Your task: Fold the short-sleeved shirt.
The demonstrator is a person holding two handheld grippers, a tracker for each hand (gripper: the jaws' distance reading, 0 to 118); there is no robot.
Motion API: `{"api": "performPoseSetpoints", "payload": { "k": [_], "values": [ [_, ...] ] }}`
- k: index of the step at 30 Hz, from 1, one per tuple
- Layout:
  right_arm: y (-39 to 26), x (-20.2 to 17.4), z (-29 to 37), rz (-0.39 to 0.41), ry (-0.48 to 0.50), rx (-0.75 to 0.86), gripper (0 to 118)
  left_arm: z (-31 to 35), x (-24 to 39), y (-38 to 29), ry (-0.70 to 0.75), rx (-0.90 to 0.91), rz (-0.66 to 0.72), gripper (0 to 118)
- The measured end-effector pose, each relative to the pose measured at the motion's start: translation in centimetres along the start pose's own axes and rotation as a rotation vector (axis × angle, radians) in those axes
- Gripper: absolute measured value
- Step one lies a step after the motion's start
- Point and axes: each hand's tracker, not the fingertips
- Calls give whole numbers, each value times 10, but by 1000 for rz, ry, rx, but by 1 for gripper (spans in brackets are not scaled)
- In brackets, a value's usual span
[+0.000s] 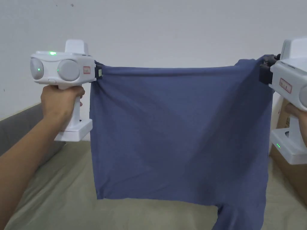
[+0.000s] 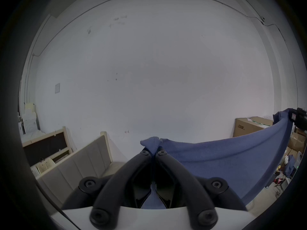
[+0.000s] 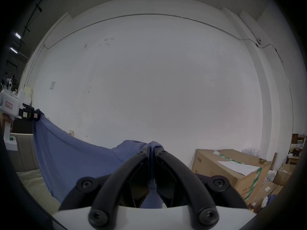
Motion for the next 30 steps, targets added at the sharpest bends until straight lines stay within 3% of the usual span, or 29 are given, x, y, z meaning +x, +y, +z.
{"api": "performPoseSetpoints", "payload": {
  "k": [8, 16, 22, 30],
  "values": [
    [-40, -1, -49, 31, -5, -32, 2, -70, 16, -24, 29, 2, -55, 0],
    [-133, -16, -74, -3, -9, -164, 2, -115, 30, -120, 33, -81, -59, 0],
    [-211, -28, -66, -59, 10, -308, 2, -117, 29, -207, 21, -191, -35, 0],
    [-285, -45, -2, -98, 44, -456, 2, -70, 22, -306, -14, -344, -5, 0]
  ]
}}
